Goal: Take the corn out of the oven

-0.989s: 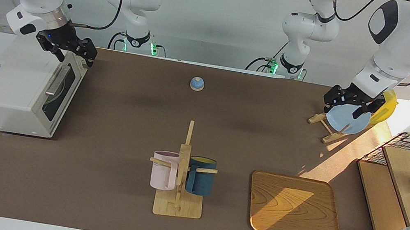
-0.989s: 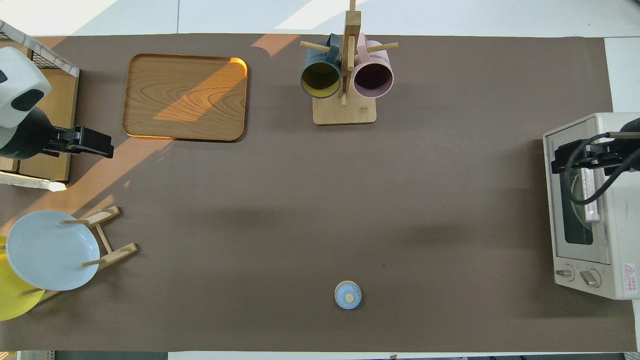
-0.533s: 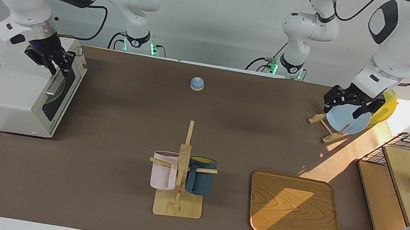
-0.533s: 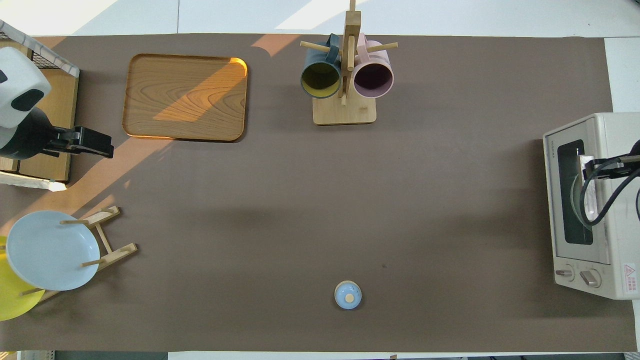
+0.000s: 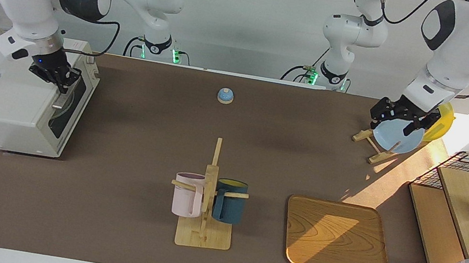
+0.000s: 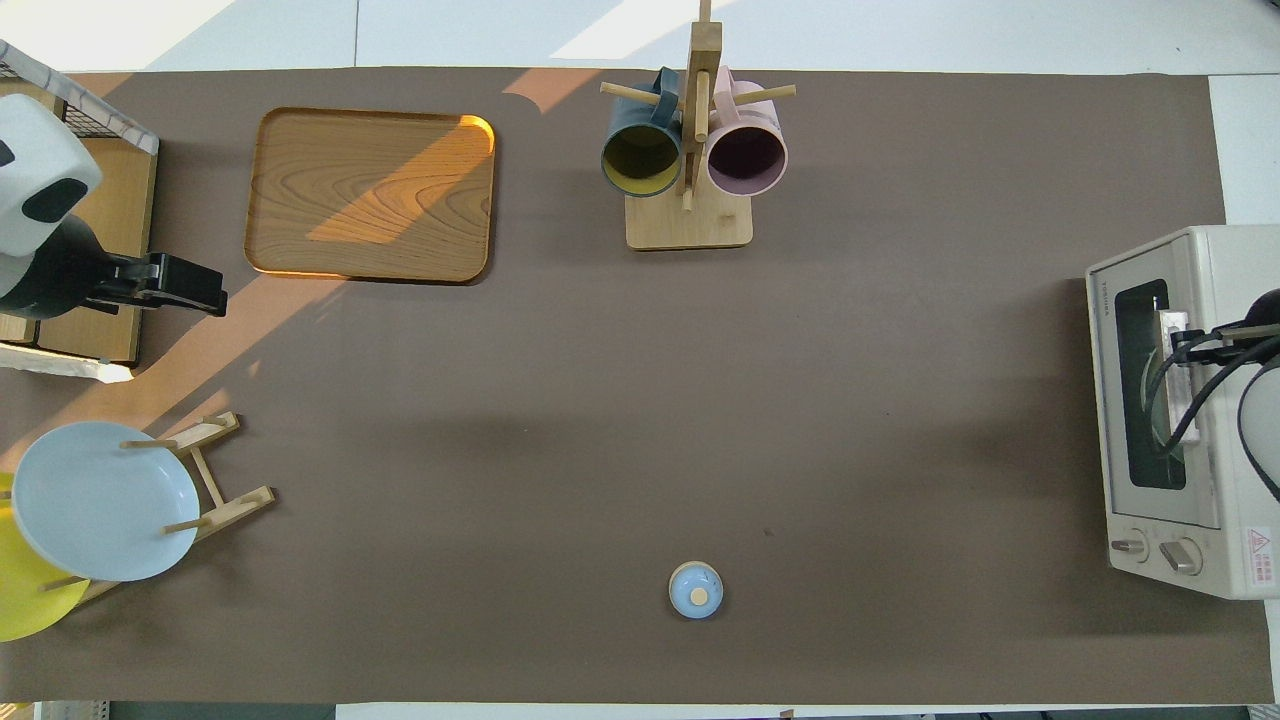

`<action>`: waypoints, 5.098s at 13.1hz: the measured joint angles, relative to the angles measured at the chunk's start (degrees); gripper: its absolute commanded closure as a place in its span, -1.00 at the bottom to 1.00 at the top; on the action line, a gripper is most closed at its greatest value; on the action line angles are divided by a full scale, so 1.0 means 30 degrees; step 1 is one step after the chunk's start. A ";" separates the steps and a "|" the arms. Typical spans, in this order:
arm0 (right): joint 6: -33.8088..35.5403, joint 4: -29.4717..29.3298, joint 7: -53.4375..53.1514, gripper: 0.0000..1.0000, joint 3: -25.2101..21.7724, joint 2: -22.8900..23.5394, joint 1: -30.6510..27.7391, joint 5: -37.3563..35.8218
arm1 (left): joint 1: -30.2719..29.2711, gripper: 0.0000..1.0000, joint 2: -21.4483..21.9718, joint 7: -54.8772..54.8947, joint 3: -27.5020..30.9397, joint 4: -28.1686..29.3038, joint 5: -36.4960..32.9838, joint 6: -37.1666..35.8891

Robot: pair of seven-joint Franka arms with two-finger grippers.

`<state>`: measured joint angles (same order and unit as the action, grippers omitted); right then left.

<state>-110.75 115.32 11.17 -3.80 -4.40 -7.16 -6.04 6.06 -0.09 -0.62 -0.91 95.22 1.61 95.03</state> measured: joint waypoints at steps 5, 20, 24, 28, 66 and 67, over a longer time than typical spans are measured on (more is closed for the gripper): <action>-0.1061 0.0993 0.0164 1.00 0.0085 -0.0068 0.0060 0.0000 | 0.0000 -1.00 0.0000 0.0000 0.0000 0.0000 0.0000 0.0000; -0.7405 0.4523 -0.2368 1.00 0.0850 0.2310 0.3087 0.1098 | 0.0000 -1.00 0.0000 0.0000 0.0000 0.0000 0.0000 0.0000; -0.9414 0.5315 -0.2748 1.00 0.0941 0.3281 0.3130 0.1286 | 0.0000 -1.00 0.0000 0.0000 0.0000 0.0000 0.0000 0.0000; -0.9759 0.5311 -0.2931 1.00 0.0835 0.3814 0.3245 0.1418 | 0.0000 -1.00 0.0000 0.0000 0.0000 0.0000 0.0000 0.0000; 0.2234 -0.1081 -0.6721 1.00 0.0342 0.2365 0.8624 -0.0731 | 0.0396 -1.00 0.0188 0.0000 -0.0433 0.0518 0.0781 0.0873; 0.2483 -0.1973 -0.7951 1.00 0.0366 0.2983 0.9693 -0.0719 | 0.0403 -1.00 0.0186 0.0000 -0.0435 0.0703 0.0896 0.1184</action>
<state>-103.30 109.41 -12.68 -2.70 4.55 21.92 -8.19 7.27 0.47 -0.62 -2.21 97.33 4.30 98.58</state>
